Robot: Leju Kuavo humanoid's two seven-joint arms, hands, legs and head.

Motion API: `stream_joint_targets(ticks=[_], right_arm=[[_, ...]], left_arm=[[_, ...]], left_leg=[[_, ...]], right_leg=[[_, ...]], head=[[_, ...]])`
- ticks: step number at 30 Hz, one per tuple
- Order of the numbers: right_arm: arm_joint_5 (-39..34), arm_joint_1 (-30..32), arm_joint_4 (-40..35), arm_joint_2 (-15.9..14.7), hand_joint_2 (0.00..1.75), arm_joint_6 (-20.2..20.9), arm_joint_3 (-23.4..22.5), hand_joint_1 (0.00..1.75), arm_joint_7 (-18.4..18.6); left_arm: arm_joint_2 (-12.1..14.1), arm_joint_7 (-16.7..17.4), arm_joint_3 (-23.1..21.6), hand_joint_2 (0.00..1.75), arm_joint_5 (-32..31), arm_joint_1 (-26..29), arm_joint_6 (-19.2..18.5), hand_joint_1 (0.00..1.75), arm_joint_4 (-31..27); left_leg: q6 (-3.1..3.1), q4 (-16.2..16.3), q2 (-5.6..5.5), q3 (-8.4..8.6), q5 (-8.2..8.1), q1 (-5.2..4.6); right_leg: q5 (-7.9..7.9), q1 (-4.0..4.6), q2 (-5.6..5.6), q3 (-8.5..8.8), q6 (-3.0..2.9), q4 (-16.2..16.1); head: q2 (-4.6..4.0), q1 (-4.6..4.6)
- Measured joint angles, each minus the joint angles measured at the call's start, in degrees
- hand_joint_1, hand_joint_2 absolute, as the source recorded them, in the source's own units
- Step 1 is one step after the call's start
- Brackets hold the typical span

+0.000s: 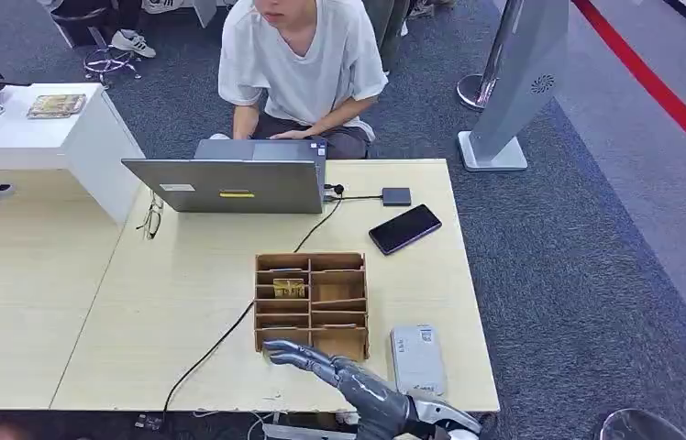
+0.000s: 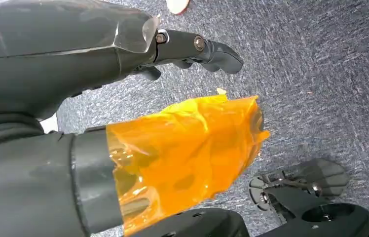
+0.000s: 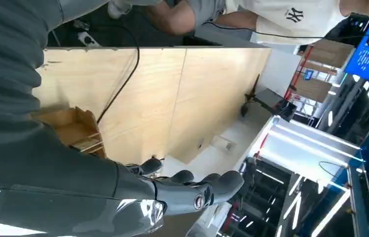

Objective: Pass the card to the sensor for recognition and then transmit it.

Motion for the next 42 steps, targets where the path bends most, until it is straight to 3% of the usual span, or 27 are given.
stream_joint_targets(ticks=[18,28,35,42], right_arm=[[19.4,-0.7,4.3,0.7,1.75,-15.8,0.2,0.00,9.7],[35.8,-1.5,8.0,1.5,1.75,-25.8,0.5,0.00,18.8],[37.3,-1.5,9.0,1.5,1.75,-26.7,0.5,0.00,20.0],[47.9,-1.5,10.3,1.5,1.75,-29.1,0.2,0.00,25.9]], left_arm=[[0.0,0.1,0.1,0.00,-1.0,0.1,0.1,0.00,0.0],[-0.1,0.7,0.1,0.00,-2.0,0.2,0.1,0.00,0.0],[-0.1,0.7,0.1,0.00,-2.2,0.2,0.1,0.00,0.0],[-0.1,1.2,0.1,0.00,-3.1,0.2,-0.2,0.00,0.0]], left_leg=[[0.00,0.0,-0.01,-0.01,0.00,0.00],[0.00,0.0,-0.01,-0.01,0.00,0.00],[0.00,0.0,-0.01,-0.01,0.00,0.00],[0.00,0.0,0.00,-0.01,0.00,0.00]], right_leg=[[0.00,0.00,0.00,0.01,0.00,0.0],[0.00,0.00,-0.01,0.00,0.00,0.0],[0.00,0.00,-0.01,0.00,0.00,0.0],[0.00,0.00,0.00,0.00,0.00,0.0]], head=[[0.00,-0.02],[0.00,0.00],[0.00,0.00],[0.00,0.00]])
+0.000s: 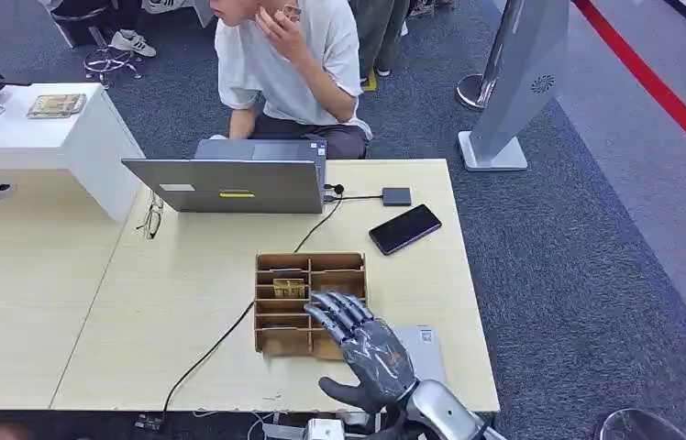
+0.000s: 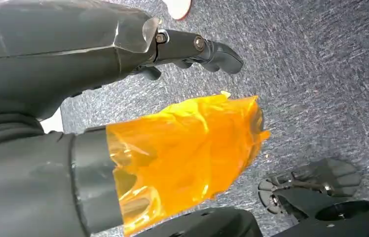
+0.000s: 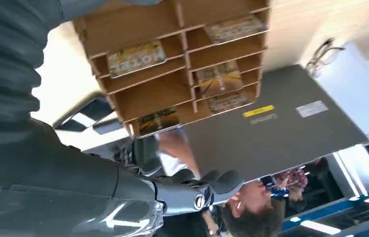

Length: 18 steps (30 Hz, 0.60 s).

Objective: Pass the card to the sensor for recognition and then transmit it.

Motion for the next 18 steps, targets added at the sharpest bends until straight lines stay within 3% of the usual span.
stream_joint_targets(ticks=[10,18], right_arm=[[12.5,-0.8,3.1,-0.3,1.75,1.2,-2.3,0.00,7.6],[15.3,-1.0,4.2,-0.9,1.75,2.4,-3.6,0.00,9.8]], left_arm=[[-0.1,0.9,0.0,0.00,-1.4,-0.3,-0.8,0.00,0.0],[-0.2,1.0,-0.1,0.00,-1.9,-0.5,-0.8,0.00,0.0]], left_leg=[[0.00,0.0,0.00,0.01,0.00,0.00],[0.00,0.0,0.00,0.01,0.00,0.00]], right_leg=[[0.00,0.00,0.01,0.00,0.00,0.0],[0.00,0.00,0.00,0.00,0.00,0.0]], head=[[0.00,0.00],[0.00,0.00]])
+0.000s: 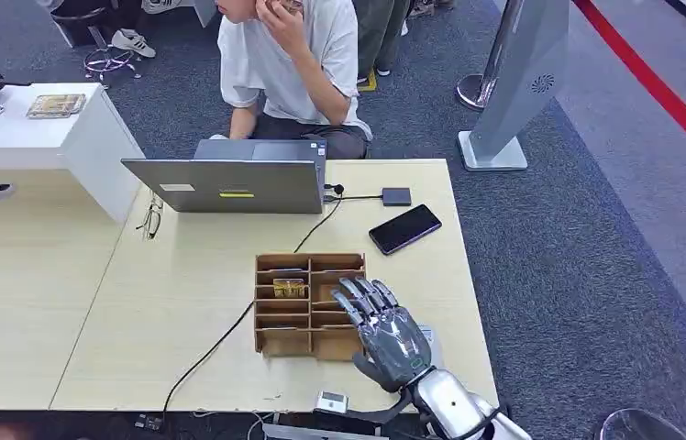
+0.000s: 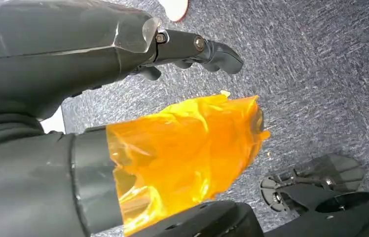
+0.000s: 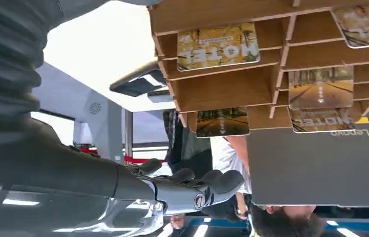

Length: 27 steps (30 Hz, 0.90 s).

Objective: Pass the card to the sensor for recognition and then transmit it.

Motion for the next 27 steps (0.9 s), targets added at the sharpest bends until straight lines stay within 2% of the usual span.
stream_joint_targets(ticks=[11,18,22,26,27], right_arm=[[0.2,0.0,0.1,-0.1,1.75,0.5,-0.7,0.00,0.2],[-1.6,0.0,0.0,-0.1,1.75,1.2,-0.9,0.03,-0.9],[-2.6,0.0,0.0,-0.1,1.75,1.6,-0.9,0.14,-1.6],[-3.1,-0.3,0.0,-0.1,1.75,2.0,-0.9,0.40,-2.0],[-3.1,-0.4,0.0,-0.1,1.75,2.1,-0.9,0.54,-2.0]], left_arm=[[0.0,0.1,0.0,0.00,-0.3,0.0,0.0,0.00,0.0],[0.0,0.1,0.0,0.00,-0.5,-0.1,0.0,0.00,0.0],[-0.1,0.1,0.0,0.00,-0.6,-0.1,0.0,0.00,0.0],[-0.2,0.1,0.0,0.00,-0.7,-0.1,0.0,0.00,0.0],[-0.2,0.1,0.0,0.00,-0.8,-0.1,0.0,0.00,0.0]], left_leg=[[0.00,0.0,0.00,0.00,0.00,0.00],[0.00,0.0,0.00,0.00,0.00,0.00],[0.00,0.0,0.00,0.00,0.00,0.00],[0.00,0.0,0.00,0.00,0.00,0.00],[0.00,0.0,0.00,0.00,0.00,0.00]], right_leg=[[0.00,0.00,0.00,0.00,0.00,0.0],[0.00,0.00,0.00,0.00,0.00,0.0],[0.00,0.00,0.00,0.00,0.00,0.0],[0.00,0.00,0.00,0.00,0.00,0.0],[0.00,0.00,0.00,0.01,0.00,0.0]], head=[[0.00,0.00],[0.00,0.00],[0.00,0.00],[0.00,0.00],[0.00,0.00]])
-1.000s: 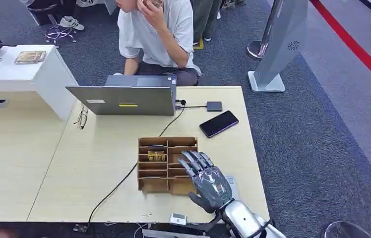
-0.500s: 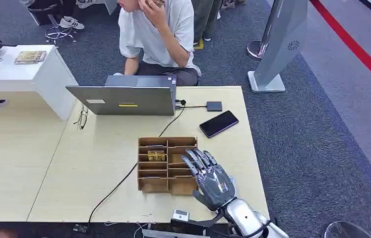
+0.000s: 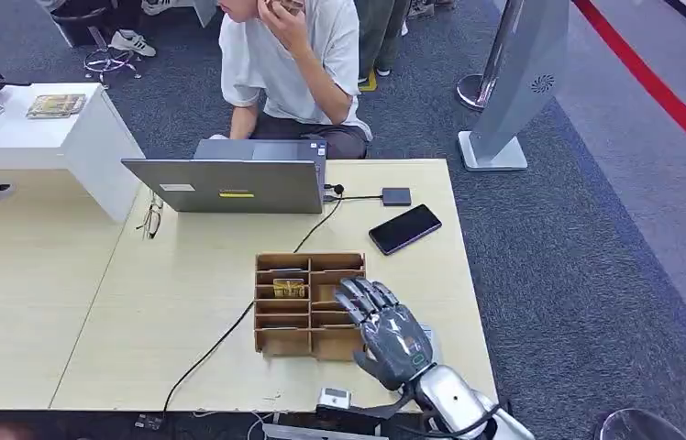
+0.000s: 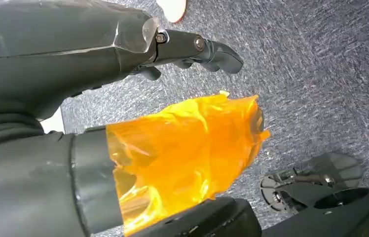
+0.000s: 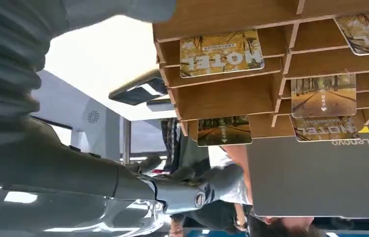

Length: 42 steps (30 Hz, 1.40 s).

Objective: Pass the card to the sensor for recognition and then transmit it.

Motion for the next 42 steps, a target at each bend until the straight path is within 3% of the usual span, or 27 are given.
stream_joint_targets(ticks=[2,3,4,10,12,31,38,42], right_arm=[[-0.1,-0.2,0.0,0.1,1.75,0.1,0.0,0.73,-0.2],[-0.3,-0.3,0.0,0.2,1.75,0.1,0.1,0.72,-0.3],[-0.4,-0.4,0.0,0.2,1.75,0.2,0.1,0.80,-0.3],[-0.8,-1.0,0.1,0.7,1.75,0.4,0.3,0.56,-0.5],[-0.8,-1.2,0.2,0.9,1.75,0.5,0.4,0.65,-0.6],[-1.7,-1.7,3.7,1.3,1.75,0.4,1.2,0.40,-1.6],[-1.7,-1.8,4.7,1.4,1.75,0.4,1.3,0.42,-1.6],[-1.8,-2.5,5.2,1.9,1.75,1.0,1.4,0.42,-1.3]], left_arm=[[0.0,0.0,0.0,0.00,-0.1,0.0,0.0,0.00,0.0],[0.0,0.0,0.0,0.00,-0.2,0.0,0.0,0.00,0.0],[0.0,0.0,0.0,0.00,-0.2,0.0,0.0,0.00,0.0],[0.0,0.0,0.0,0.00,-0.3,-0.1,0.0,0.00,0.0],[0.0,0.0,0.0,0.00,-0.5,-0.1,-0.1,0.00,0.0],[0.0,-0.3,-0.1,0.00,-1.2,-0.1,0.0,0.00,0.0],[0.0,-0.3,-0.2,0.00,-1.2,-0.1,0.0,0.00,0.0],[-0.1,2.0,-0.2,0.00,-1.5,-0.5,-0.7,0.00,0.0]], left_leg=[[0.00,0.0,0.00,0.00,0.00,0.00],[0.00,0.0,0.00,0.00,0.00,0.00],[0.00,0.0,0.00,0.00,0.00,0.00],[0.00,0.0,0.00,0.00,0.00,0.00],[0.00,0.0,0.00,0.00,0.00,0.00],[0.00,0.0,0.00,0.00,0.00,0.00],[0.00,0.0,0.00,0.00,0.00,0.00],[0.00,0.0,0.00,0.00,0.00,0.00]], right_leg=[[0.00,0.00,0.00,0.00,0.00,0.0],[0.00,0.00,0.00,0.00,0.00,0.0],[0.00,0.00,0.00,0.00,0.00,0.0],[0.00,0.00,0.00,0.00,0.00,0.0],[0.00,0.00,0.00,0.00,0.00,0.0],[0.00,0.00,0.00,0.00,0.00,0.0],[0.00,0.00,0.00,0.00,0.00,0.0],[0.00,0.00,0.01,-0.01,0.00,0.0]], head=[[0.00,0.00],[0.00,0.00],[0.00,0.00],[0.00,0.00],[0.00,0.00],[0.00,0.00],[0.00,0.00],[0.00,0.00]])
